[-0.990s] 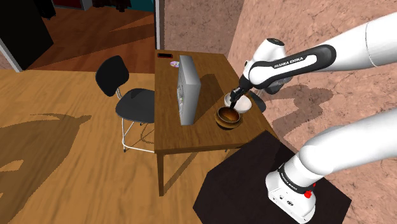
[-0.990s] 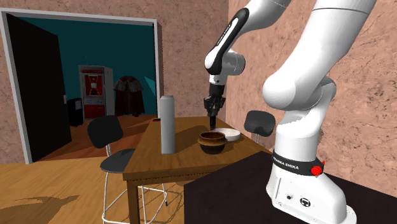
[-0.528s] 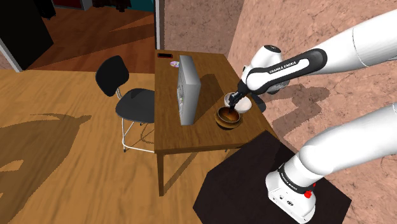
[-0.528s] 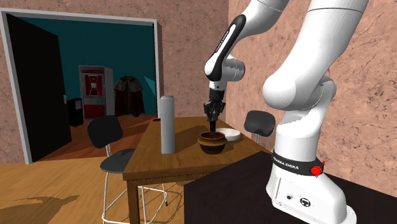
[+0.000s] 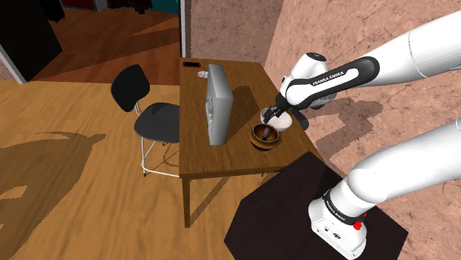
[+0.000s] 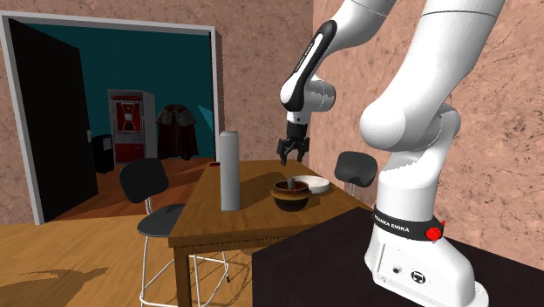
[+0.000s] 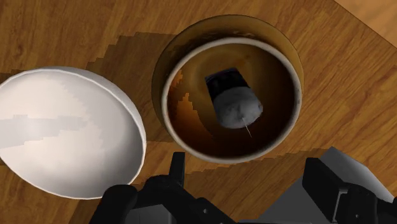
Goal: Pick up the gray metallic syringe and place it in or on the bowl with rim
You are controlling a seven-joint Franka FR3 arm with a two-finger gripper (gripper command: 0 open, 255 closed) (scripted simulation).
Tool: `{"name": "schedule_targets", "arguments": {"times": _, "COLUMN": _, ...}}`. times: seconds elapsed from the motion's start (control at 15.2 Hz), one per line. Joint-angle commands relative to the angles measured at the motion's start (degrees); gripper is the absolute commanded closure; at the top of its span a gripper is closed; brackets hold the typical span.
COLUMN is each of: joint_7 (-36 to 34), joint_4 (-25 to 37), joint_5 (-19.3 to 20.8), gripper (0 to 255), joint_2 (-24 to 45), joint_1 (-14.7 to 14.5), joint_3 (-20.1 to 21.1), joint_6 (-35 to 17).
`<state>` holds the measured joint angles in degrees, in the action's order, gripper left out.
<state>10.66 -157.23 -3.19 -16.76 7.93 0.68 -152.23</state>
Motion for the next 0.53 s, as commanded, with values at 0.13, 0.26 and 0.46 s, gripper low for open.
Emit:
{"name": "schedule_targets", "arguments": {"times": 0.13, "joint_7": 0.0, "joint_4": 0.0, "joint_5": 0.0, "gripper": 0, "joint_2": 0.0, "joint_1": 0.0, "joint_3": 0.0, "joint_6": 0.0}}
{"name": "schedule_targets", "arguments": {"times": 0.26, "joint_7": -0.18, "joint_4": 0.52, "joint_5": 0.28, "gripper": 0, "joint_2": -4.48, "joint_1": 0.18, "joint_3": -0.01, "joint_6": 5.0}}
{"name": "schedule_targets", "arguments": {"times": 0.46, "joint_7": -0.31, "joint_4": 1.32, "joint_5": 0.48, "gripper": 0, "joint_2": -8.14, "joint_1": 0.32, "joint_3": -0.04, "joint_6": 9.46}}
